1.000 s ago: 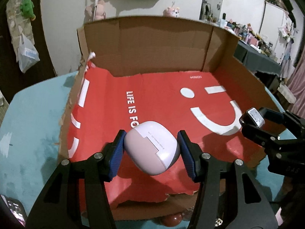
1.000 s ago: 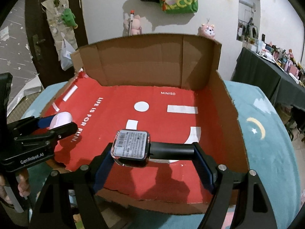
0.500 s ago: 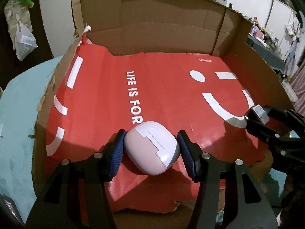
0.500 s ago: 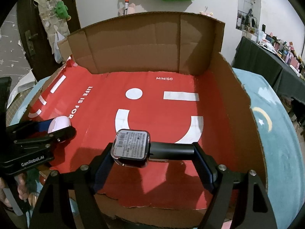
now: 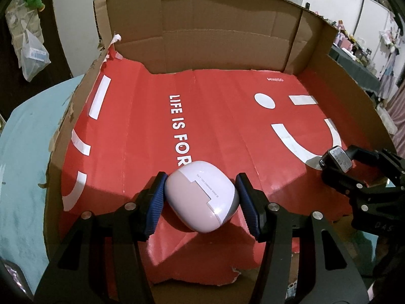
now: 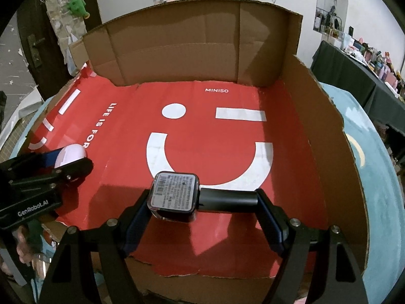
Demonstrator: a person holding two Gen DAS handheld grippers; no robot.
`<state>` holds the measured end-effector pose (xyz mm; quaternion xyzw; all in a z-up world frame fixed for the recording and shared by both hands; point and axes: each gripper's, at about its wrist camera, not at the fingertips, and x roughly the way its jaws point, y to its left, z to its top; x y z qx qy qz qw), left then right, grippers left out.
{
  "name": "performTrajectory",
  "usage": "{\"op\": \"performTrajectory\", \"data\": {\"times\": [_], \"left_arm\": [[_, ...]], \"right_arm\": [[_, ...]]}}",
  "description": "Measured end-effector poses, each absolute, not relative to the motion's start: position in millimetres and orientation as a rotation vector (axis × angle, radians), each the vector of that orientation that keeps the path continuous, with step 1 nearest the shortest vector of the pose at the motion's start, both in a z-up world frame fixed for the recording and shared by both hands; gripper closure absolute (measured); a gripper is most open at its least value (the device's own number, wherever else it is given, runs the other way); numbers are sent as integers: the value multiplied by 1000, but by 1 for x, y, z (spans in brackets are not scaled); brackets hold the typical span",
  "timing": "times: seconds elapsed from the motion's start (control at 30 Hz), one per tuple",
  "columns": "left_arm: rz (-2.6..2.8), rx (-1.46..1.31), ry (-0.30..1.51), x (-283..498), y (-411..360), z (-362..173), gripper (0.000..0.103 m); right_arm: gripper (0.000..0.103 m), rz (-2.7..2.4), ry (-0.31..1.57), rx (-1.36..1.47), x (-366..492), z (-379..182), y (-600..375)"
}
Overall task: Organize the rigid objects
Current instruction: 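Lower the pink case and black gadget onto the box floor and open both grippers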
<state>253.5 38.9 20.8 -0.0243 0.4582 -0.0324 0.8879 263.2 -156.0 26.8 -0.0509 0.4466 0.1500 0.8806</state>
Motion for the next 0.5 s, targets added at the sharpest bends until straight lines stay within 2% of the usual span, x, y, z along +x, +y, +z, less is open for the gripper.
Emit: {"op": "performTrajectory", "data": {"times": [0.5], "left_arm": [[-33, -45, 982, 273, 46, 21, 50]], "right_arm": [[22, 282, 944, -98, 286, 19, -159]]}}
